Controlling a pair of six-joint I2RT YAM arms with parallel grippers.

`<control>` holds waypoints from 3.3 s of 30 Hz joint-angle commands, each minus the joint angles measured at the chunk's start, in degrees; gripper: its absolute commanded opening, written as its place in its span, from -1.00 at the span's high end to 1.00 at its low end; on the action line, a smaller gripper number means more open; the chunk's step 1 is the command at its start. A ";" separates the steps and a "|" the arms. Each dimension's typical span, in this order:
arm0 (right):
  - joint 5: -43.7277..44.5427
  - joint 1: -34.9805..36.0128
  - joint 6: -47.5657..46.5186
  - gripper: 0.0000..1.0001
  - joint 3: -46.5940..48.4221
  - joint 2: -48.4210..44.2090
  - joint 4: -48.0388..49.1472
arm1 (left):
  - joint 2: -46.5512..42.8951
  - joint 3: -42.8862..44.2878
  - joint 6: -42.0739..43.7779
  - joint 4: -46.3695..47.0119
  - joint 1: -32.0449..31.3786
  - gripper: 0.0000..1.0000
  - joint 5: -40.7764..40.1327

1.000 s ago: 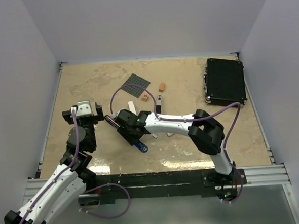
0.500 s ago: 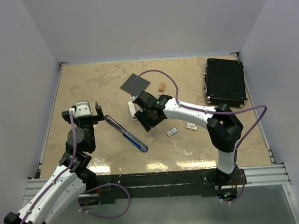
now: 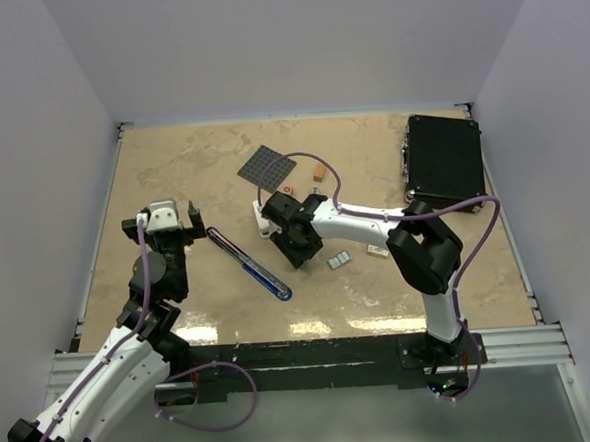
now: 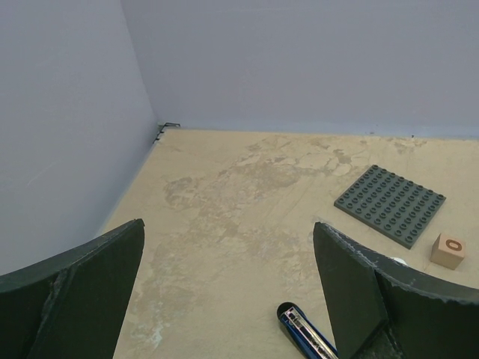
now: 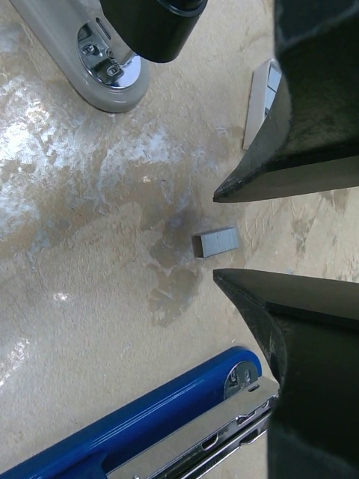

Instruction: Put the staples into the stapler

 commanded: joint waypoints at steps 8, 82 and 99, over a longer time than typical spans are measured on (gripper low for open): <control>1.62 1.91 -1.08 0.26 0.42 2.67 -0.04 | -0.16 -0.26 -1.67 2.78 0.14 -0.99 1.03; 1.36 11.40 3.49 0.56 2.71 0.74 11.65 | -0.24 -0.26 -1.58 2.78 -0.48 -0.99 1.03; 1.70 11.40 3.49 0.57 3.23 -0.23 11.39 | -0.24 -0.26 -1.58 2.69 -0.48 -0.99 1.12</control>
